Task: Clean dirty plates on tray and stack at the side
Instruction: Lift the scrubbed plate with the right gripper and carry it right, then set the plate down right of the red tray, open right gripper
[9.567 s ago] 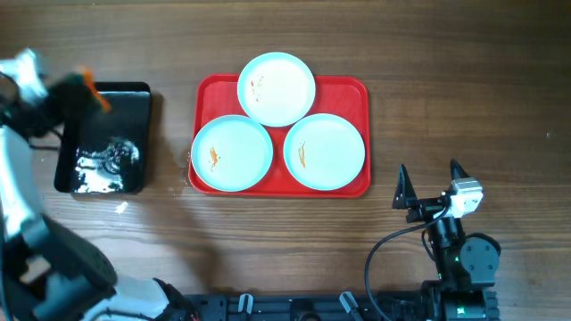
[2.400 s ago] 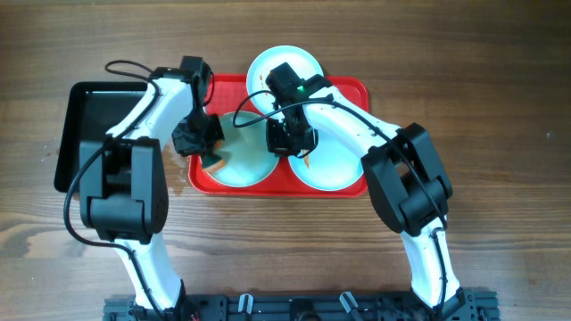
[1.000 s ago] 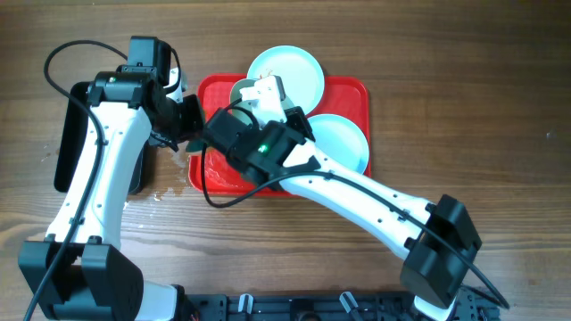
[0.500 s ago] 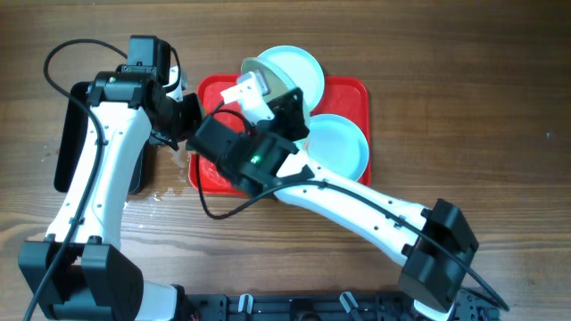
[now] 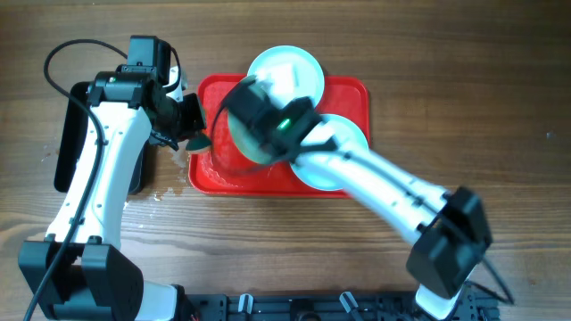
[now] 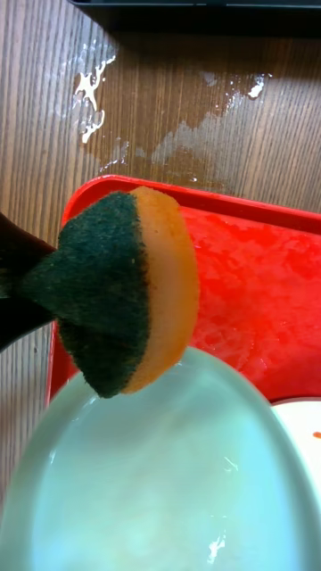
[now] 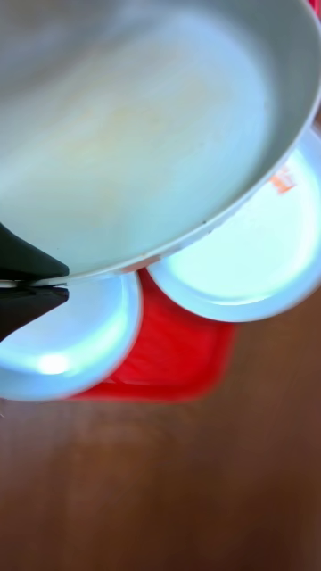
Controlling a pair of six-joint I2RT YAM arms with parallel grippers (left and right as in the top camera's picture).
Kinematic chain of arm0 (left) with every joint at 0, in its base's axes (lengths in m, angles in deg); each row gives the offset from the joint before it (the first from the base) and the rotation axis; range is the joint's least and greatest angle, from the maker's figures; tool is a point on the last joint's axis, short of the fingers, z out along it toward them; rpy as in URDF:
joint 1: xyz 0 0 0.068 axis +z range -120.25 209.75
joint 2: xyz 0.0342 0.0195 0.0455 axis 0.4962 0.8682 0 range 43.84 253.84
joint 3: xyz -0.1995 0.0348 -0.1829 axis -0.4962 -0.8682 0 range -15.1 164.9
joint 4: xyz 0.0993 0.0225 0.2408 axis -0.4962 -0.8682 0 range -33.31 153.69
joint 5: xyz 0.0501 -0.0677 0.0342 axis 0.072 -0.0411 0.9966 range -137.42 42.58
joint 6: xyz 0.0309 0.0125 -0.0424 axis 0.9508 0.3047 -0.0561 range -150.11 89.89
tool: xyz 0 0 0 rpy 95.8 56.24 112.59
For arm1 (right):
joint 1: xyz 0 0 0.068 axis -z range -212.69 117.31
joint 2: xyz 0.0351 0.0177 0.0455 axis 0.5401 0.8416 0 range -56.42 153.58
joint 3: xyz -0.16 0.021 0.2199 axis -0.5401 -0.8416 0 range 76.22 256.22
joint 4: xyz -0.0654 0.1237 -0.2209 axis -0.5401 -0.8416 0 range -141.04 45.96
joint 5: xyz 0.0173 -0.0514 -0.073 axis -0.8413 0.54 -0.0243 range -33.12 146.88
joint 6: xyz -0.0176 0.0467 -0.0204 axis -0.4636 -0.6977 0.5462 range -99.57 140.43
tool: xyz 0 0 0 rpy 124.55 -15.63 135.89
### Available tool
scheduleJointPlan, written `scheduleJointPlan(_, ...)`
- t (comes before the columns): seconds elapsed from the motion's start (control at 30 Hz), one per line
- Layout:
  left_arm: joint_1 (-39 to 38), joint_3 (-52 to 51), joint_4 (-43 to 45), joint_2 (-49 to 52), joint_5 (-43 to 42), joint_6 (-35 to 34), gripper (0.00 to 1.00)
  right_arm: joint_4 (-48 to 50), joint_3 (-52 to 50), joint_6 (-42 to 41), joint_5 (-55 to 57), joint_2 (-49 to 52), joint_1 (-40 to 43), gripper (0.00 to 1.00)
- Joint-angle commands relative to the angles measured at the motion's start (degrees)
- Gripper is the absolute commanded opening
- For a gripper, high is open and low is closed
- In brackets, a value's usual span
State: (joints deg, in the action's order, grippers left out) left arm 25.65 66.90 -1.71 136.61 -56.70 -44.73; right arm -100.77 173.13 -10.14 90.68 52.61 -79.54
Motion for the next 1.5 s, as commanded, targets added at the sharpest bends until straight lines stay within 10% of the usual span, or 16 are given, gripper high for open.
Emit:
scheduleJointPlan(0.0, 0.09, -0.37, 0.04, -0.13, -0.92, 0.98, 0.04, -2.73, 0.35, -3.91, -27.06, -2.58, 9.68, 0.04)
scheduleJointPlan(0.27, 0.09, -0.37, -0.59, -0.13, -1.16, 2.25, 0.04, -6.99, -0.98, 1.92, -54.01, -2.58, 35.67, 0.04)
scheduleJointPlan(0.47, 0.09, -0.37, -0.15, -0.13, -1.38, 2.23, 0.04, -12.63, -3.85, 10.93, -47.30, -2.58, 52.92, 0.04)
scheduleJointPlan(0.7, 0.09, -0.37, -0.39, -0.13, -1.38, 2.23, 0.04, 2.40, -19.32, 11.15, -39.50, -2.54, 63.58, 0.04)
scheduleJointPlan(0.73, 0.09, -0.37, -0.39, -0.13, -1.38, 2.23, 0.04, 3.06, -19.61, 11.32, -39.34, -2.54, 63.67, 0.25)
scheduleJointPlan(0.8, 0.09, -0.37, -0.35, -0.13, -1.38, 2.23, 0.04, 3.52, -19.32, 10.97, -40.85, -2.56, 63.63, 1.00)
scheduleJointPlan(1.0, 0.09, -0.37, -0.09, -0.11, -1.38, 2.23, 0.04, 8.72, -18.03, 15.13, -67.14, -6.88, 57.61, 0.99)
scheduleJointPlan(1.27, 0.09, -1.07, -0.13, -0.09, -1.60, 2.23, 0.04, 34.86, -18.05, -2.67, -36.46, -1.36, 26.84, 0.78)
scheduleJointPlan(1.47, 0.09, -4.20, 2.71, -0.09, -1.60, 2.23, 0.04, 44.44, -18.05, -2.62, -33.44, 10.71, 26.29, 0.72)
